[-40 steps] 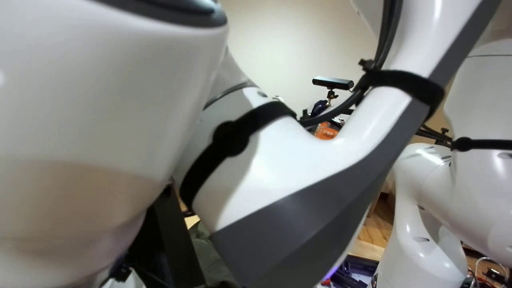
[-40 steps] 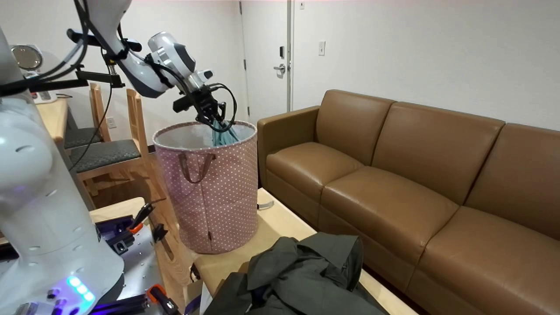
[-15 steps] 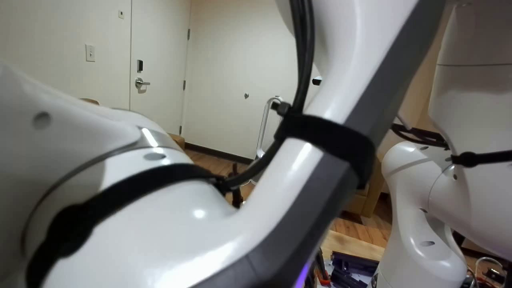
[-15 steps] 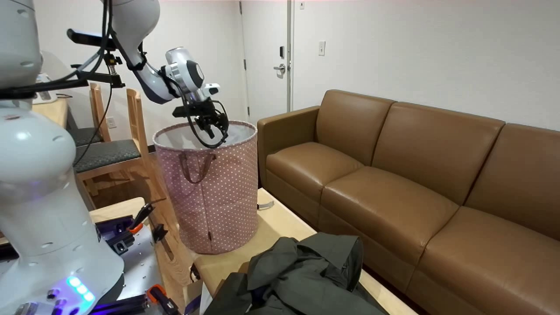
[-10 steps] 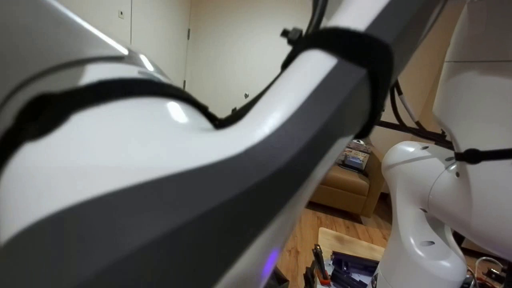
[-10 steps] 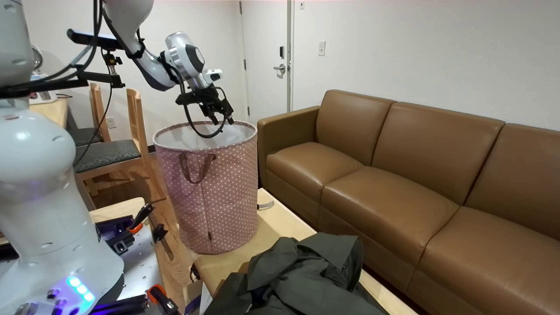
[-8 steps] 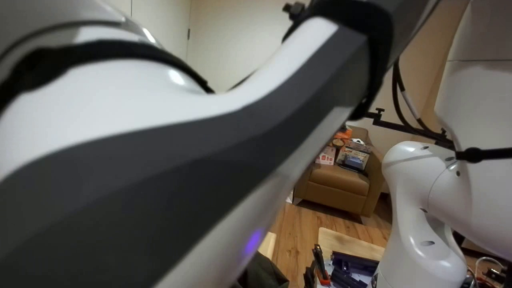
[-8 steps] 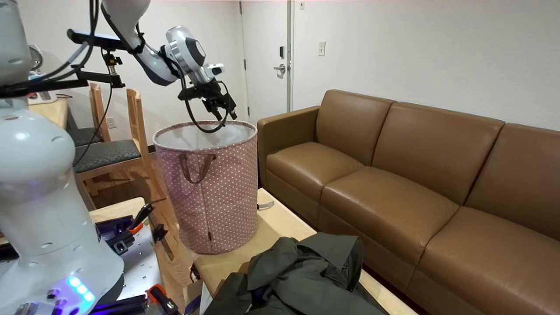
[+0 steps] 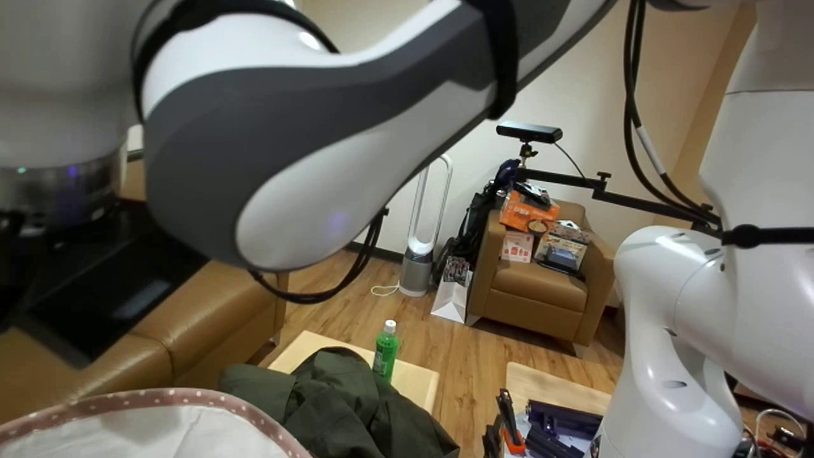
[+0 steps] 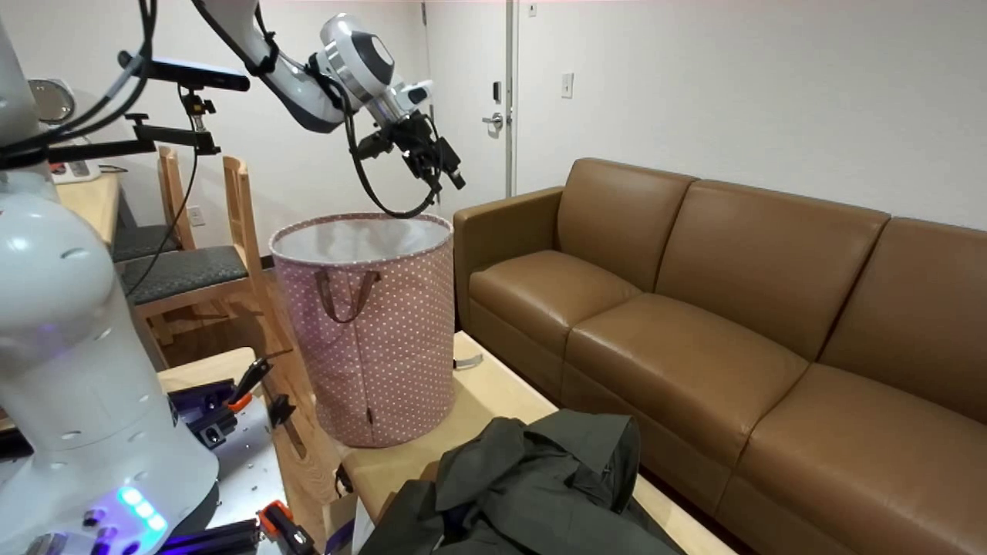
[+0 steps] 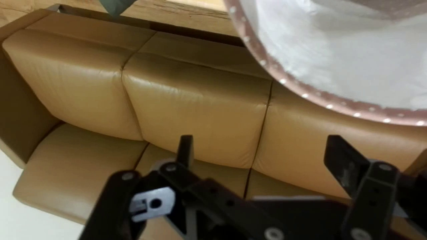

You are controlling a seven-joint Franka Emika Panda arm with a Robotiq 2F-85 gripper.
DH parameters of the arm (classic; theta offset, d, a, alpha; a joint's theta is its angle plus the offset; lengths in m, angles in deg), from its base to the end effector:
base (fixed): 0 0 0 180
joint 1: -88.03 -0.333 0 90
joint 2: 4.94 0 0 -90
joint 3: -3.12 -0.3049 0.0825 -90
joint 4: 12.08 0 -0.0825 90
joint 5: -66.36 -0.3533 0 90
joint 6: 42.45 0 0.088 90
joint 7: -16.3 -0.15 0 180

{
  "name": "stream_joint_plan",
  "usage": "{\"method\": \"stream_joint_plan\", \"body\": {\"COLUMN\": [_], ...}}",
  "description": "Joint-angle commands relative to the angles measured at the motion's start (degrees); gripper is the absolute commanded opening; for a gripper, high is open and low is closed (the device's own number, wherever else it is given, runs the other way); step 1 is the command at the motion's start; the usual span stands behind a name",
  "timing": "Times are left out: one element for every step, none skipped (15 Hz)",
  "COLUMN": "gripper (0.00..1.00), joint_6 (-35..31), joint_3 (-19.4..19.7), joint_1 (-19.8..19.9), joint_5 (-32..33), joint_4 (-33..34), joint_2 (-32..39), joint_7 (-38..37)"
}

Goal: Put the blue shirt in the laundry bag

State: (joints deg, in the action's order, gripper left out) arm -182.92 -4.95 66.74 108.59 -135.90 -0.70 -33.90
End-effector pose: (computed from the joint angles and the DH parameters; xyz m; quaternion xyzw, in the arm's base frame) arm 0.4943 0.2562 0.3564 0.9587 0.0785 0.2408 0.1291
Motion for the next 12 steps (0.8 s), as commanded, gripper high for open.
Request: {"method": "stream_joint_plan", "body": {"gripper": [1.0, 1.0, 1.0, 1.0, 1.0, 1.0, 1.0, 1.0, 1.0, 1.0, 1.0, 1.0], "joint_6": [-2.73, -2.26, -2.61, -1.32, -1.49, -1.42, -1.04, -0.81, -1.79, -2.56, -3.18, -3.84], "joint_3": [-0.63, -0.95, -1.21, -1.45, -1.68, -2.04, -2.39, -2.8, -3.09, -3.49, -4.04, -4.75], "joint_1": [4.25, 5.04, 5.65, 6.07, 6.4, 6.73, 7.0, 7.26, 7.29, 7.37, 7.77, 8.47], "joint_5": [-0.73, -2.86, -8.78, -9.67, -12.44, -13.67, -14.84, -16.43, -17.47, -18.2, -18.05, -16.89], "joint_4": [-5.77, -6.58, -8.43, -9.76, -12.14, -13.81, -15.74, -17.33, -19.43, -21.09, -22.69, -23.88], "joint_2": [-7.37, -8.51, -10.16, -11.79, -14.09, -15.59, -17.09, -18.18, -19.25, -19.88, -20.36, -20.58], "joint_7": [-1.68, -0.16, 3.44, 3.14, 4.62, 4.83, 5.41, 5.91, 7.56, 8.61, 8.97, 8.22]}}
